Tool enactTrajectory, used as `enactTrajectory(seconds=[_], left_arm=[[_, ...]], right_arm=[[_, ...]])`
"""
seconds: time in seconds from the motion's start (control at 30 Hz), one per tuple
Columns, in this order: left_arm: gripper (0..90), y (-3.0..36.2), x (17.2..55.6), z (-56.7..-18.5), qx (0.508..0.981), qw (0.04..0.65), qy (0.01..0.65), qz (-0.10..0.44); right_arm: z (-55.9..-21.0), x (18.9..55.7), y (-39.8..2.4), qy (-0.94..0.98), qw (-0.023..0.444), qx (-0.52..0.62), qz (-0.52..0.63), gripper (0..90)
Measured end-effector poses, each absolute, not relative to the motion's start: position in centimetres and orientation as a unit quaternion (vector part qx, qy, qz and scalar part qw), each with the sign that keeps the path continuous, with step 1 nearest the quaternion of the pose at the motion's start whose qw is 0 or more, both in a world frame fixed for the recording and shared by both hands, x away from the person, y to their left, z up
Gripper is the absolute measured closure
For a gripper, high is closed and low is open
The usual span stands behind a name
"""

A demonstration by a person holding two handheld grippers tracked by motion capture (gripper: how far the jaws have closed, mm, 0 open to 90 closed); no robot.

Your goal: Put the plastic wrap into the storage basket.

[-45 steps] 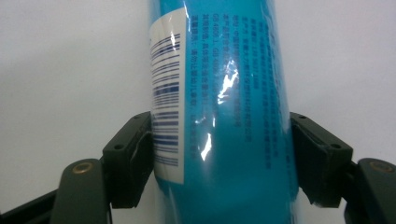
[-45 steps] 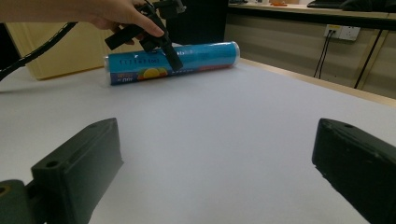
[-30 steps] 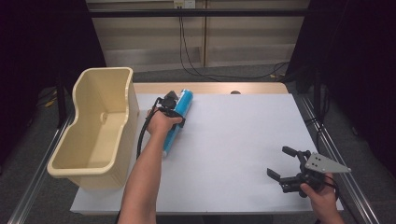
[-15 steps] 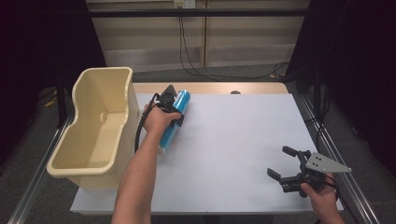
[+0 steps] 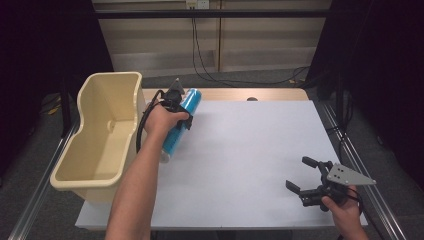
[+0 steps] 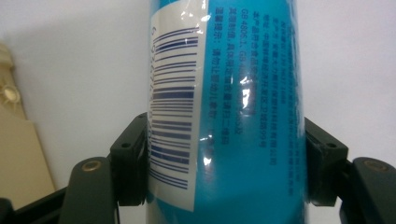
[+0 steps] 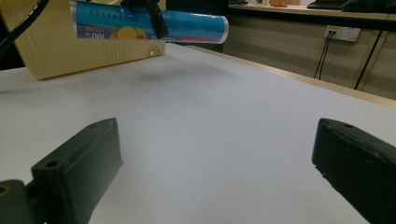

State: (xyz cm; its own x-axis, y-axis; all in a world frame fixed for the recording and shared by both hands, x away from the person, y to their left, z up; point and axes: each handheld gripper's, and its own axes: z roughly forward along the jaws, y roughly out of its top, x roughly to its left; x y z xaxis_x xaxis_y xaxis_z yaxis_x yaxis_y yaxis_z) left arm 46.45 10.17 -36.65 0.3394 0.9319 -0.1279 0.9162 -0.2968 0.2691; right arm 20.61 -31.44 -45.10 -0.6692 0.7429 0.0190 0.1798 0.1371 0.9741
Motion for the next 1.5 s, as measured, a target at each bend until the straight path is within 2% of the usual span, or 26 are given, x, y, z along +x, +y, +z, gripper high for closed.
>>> enactTrajectory(seconds=[0.87,1.5], left_arm=[[32.2,12.4,44.0,-29.8,0.787,0.160,0.595,0.022],[32.2,16.7,41.6,-25.4,0.771,0.160,0.616,0.024]], right_arm=[[-44.9,20.5,-31.4,0.711,0.248,0.322,0.574,0.6],[-44.8,20.5,-31.3,0.711,0.249,0.320,0.575,0.7]])
